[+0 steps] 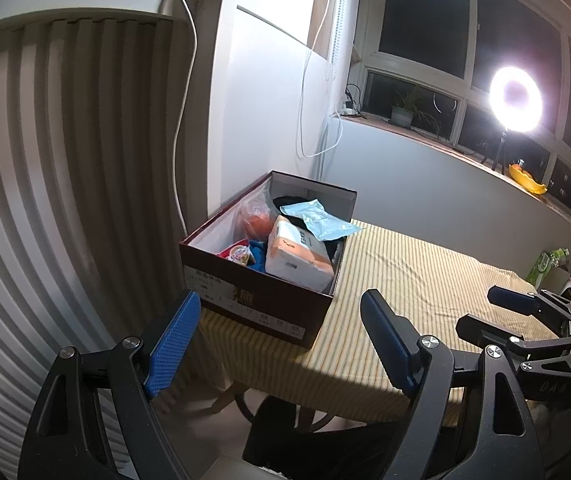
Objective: Organize soft objects
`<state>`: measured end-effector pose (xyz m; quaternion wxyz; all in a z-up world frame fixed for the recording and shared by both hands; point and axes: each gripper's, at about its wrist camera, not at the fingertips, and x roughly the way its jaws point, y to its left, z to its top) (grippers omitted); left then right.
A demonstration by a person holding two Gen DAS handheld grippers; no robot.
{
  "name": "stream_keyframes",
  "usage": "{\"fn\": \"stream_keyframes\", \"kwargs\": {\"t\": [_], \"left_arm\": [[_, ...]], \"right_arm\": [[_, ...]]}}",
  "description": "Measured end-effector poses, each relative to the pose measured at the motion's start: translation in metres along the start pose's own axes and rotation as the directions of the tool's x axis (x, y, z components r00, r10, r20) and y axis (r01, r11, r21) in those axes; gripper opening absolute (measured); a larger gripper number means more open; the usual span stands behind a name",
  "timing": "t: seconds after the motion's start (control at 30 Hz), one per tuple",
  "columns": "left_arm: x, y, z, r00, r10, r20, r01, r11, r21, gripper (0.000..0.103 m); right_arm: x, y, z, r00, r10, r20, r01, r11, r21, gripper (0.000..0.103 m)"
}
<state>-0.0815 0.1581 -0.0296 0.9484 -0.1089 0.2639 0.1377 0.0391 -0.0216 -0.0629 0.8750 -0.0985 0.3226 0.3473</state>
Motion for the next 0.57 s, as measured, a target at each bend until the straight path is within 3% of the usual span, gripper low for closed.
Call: {"fn": "stream_keyframes", "kwargs": {"t": [0.57], "left_arm": [[0.0025,0.0001,-0.0021,1.000,-0.010,-0.010,0.010,1.000,-0.008,0.082]], "right_arm": [[0.0026,-0.0030,-0.0076,1.000,-0.011,-0.015,0.011,1.000,-0.001,0.077]]}}
